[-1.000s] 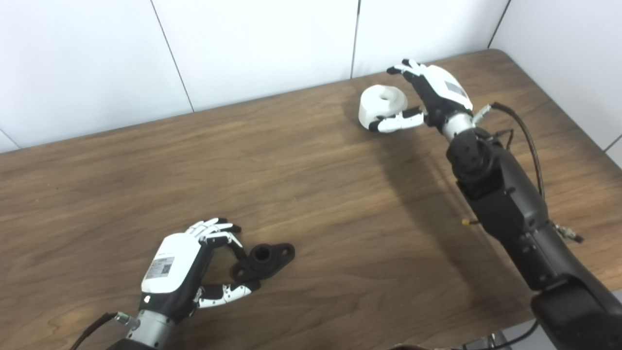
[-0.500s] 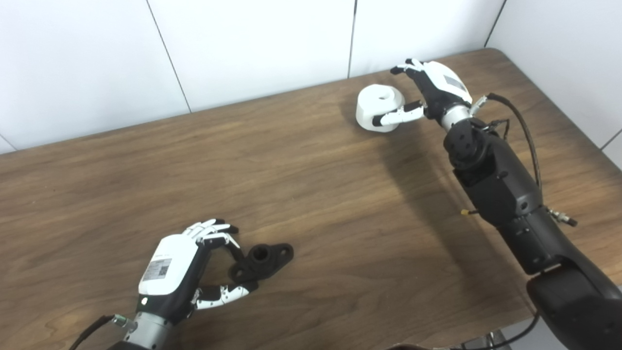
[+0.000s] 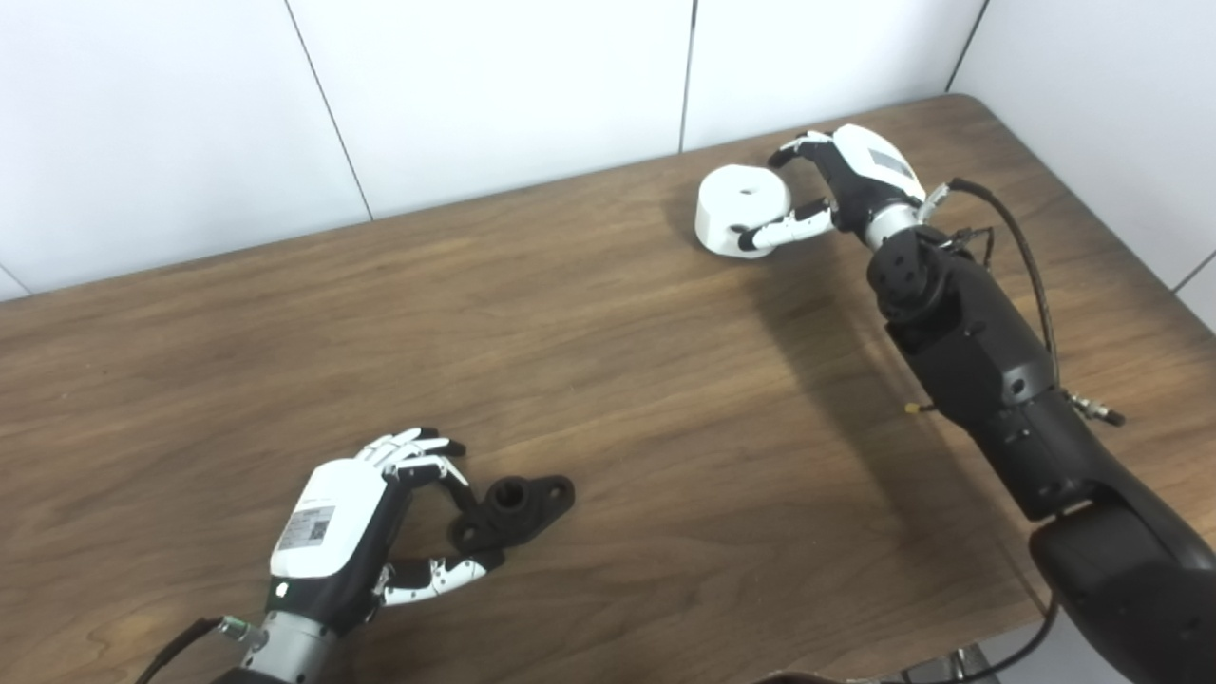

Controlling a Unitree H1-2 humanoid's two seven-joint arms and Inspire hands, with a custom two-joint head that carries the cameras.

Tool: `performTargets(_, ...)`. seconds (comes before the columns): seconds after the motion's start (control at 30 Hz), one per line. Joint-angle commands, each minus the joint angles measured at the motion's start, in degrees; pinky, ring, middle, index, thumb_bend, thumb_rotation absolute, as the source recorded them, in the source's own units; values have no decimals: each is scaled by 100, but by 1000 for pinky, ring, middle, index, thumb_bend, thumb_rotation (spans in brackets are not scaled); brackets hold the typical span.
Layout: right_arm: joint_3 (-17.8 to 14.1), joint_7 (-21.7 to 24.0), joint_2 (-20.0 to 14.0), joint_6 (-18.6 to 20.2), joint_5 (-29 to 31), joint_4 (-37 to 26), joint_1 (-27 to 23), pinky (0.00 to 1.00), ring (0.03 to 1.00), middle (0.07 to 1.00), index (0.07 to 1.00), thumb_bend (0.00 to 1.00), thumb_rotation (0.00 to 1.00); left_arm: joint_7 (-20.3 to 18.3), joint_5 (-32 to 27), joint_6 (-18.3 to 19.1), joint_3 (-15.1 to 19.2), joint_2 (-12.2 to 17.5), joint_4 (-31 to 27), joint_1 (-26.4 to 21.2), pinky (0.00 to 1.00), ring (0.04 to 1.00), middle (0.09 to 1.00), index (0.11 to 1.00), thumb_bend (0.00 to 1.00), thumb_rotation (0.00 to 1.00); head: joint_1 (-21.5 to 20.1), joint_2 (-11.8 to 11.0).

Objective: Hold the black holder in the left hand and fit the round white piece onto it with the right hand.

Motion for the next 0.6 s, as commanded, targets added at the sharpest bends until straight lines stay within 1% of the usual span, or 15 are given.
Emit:
performTargets(0.0,-39,-178,-181,-146,-43,-131,-312,950,981,914,730,844,362,-258,72,133,-34,141,140,216,856,867,781,489,512,58,-3,4)
performTargets(0.3,15,-145,-196,-157,-54,-158,-320,897,974,901,699,845,351,-222,63,92,-24,150,130,218,850,864,779,489,513,57,-12,32)
performTargets(0.47,-33,-166,-163,-155,-3,-235,-299,823,966,894,686,839,341,-259,84,122,-31,158,111,221,853,865,780,489,512,57,-23,38)
performTargets(0.57,-39,-198,-142,-190,12,-247,-287,804,962,892,685,835,349,-295,83,147,-36,161,102,219,857,868,782,489,512,58,-20,33)
